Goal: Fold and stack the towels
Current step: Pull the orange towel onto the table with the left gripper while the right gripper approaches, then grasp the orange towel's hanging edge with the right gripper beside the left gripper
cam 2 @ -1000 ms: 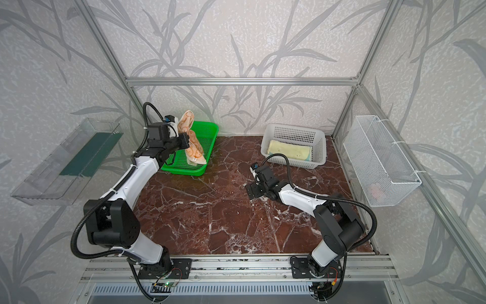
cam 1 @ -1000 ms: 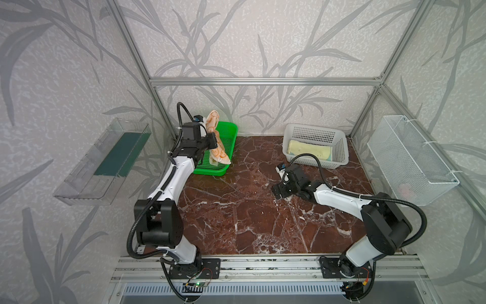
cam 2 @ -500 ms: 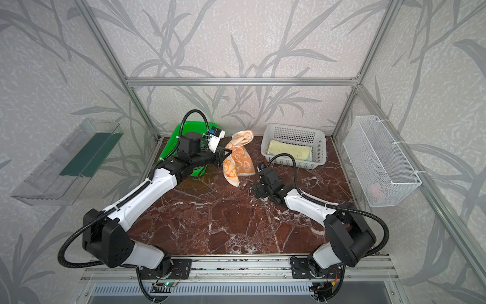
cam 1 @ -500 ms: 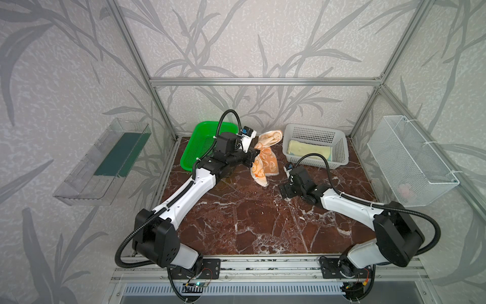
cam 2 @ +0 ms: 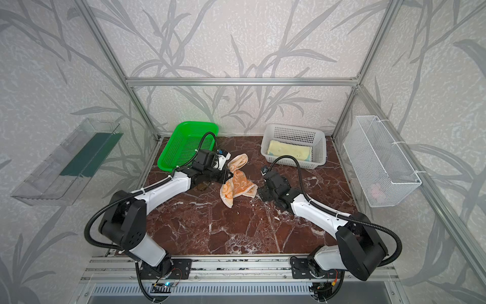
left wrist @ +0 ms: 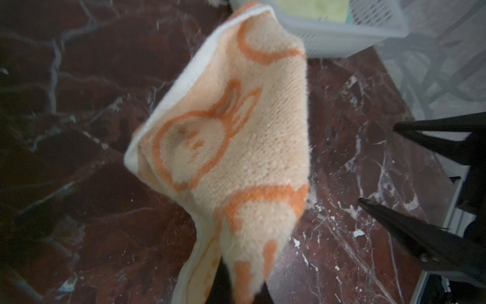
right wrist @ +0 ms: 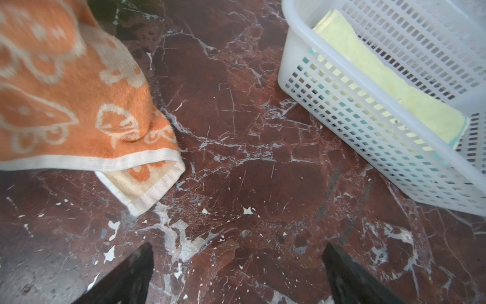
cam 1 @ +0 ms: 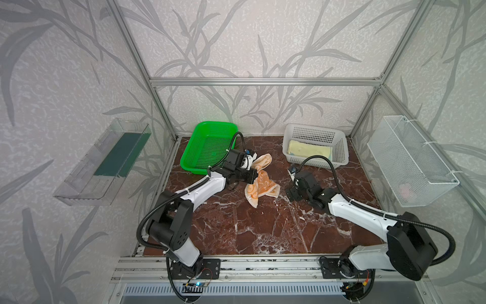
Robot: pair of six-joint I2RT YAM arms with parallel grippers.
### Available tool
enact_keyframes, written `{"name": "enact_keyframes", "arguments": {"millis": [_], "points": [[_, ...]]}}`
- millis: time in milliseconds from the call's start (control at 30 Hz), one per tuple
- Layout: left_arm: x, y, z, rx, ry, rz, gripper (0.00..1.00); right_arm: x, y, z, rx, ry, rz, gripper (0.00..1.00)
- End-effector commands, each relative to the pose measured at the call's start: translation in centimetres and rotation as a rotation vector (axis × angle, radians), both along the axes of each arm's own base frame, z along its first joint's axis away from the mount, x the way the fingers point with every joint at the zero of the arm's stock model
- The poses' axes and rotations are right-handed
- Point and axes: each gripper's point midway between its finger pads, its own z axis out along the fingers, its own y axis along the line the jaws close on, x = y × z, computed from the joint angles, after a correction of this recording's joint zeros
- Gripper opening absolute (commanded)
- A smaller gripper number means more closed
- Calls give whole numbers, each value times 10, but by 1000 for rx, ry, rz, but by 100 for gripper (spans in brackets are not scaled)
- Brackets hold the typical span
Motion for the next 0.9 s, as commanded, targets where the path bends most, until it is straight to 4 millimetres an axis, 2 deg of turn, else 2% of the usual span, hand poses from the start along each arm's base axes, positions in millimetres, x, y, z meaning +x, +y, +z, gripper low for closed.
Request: {"name": "enact_keyframes", "arguments": {"millis": [0,133,200,300,467,600,667,867], "points": [[-8,12,-20,65,88,68,4,-12,17,3,48,23,122,100],[-10,41,-38,225,99,146,14,-22,47,0,137,59,262,99],[-12,50,-42,266,101,166,27,-24,62,-2,164,65,308,97],[-15,55,-47,282,106,182,51,-27,82,-9,167,83,365,94],[-22,53,-43,249,91,174,67,-32,115,-30,121,168,437,89],[-27,55,-35,237,65,172,68,-35,147,-36,154,191,477,85],[-29,56,-33,231,57,175,68,-30,159,-32,200,172,469,83],[-35,57,-22,203,35,178,68,-13,180,-44,272,192,418,74]]}}
